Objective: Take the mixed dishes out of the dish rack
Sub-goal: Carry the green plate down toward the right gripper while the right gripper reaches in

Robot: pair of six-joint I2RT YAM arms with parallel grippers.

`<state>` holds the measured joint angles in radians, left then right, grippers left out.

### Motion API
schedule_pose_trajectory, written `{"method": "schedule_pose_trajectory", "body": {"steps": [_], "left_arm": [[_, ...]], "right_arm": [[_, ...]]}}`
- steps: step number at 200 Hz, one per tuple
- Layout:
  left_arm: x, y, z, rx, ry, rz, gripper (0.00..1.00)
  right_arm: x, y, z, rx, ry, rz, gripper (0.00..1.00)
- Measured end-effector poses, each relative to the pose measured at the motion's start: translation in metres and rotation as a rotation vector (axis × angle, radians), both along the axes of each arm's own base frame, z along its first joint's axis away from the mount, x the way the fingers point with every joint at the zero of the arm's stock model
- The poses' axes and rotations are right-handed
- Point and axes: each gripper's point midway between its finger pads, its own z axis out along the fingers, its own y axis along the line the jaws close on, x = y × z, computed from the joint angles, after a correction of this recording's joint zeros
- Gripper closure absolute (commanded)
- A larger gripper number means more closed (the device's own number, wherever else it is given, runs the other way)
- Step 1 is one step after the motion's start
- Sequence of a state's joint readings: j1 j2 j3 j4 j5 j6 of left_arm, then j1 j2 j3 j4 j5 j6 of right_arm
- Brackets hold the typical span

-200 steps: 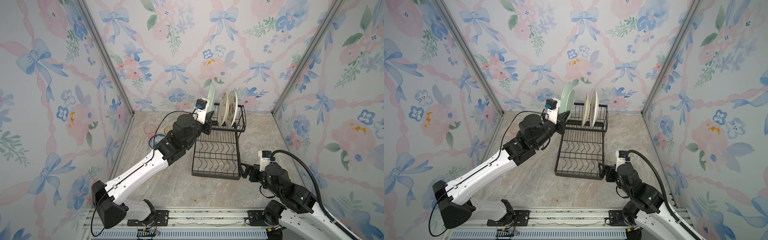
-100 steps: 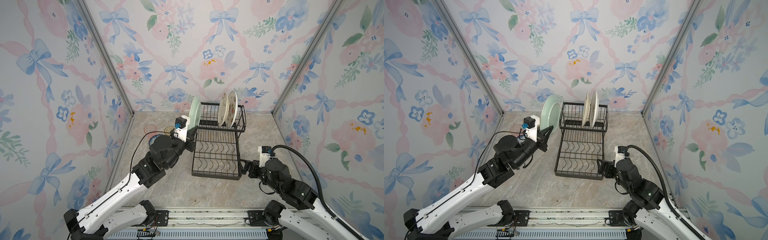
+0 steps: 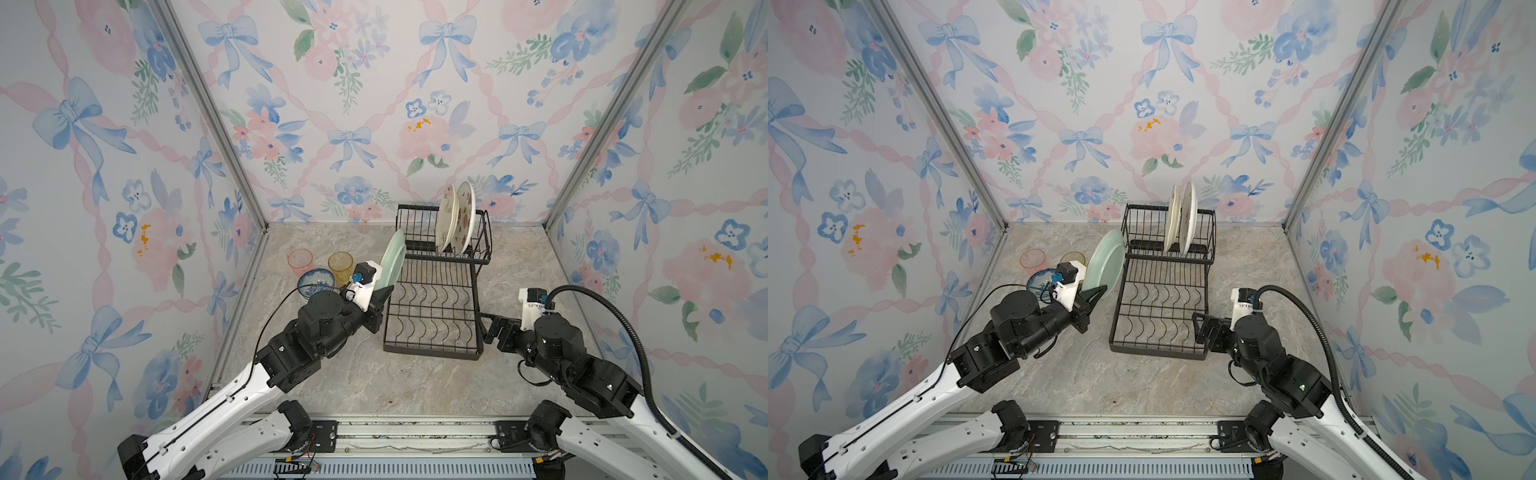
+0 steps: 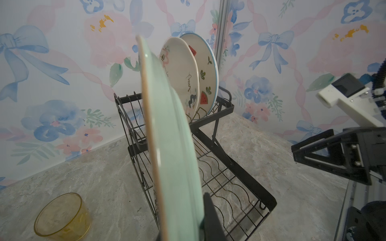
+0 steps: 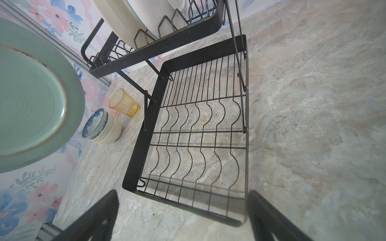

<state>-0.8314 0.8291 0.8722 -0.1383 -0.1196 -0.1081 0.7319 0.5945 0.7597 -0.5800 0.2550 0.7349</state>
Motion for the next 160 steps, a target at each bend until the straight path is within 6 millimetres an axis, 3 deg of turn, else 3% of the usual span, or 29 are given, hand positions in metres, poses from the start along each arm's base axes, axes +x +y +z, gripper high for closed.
{"method": "schedule_pose_trajectory", "body": {"steps": [77,160], "left_arm": [[-0.016,-0.022,-0.03,0.072,0.064,-0.094,1.0],[-0.032,-0.054,-0.062,0.189,0.079,-0.161,1.0]], "right_arm": [[-0.001,0.005,0.027,0.123,0.005,-0.019,0.03],[0.001,0.012,0.022,0.18,0.07,-0.04,0.03]]}}
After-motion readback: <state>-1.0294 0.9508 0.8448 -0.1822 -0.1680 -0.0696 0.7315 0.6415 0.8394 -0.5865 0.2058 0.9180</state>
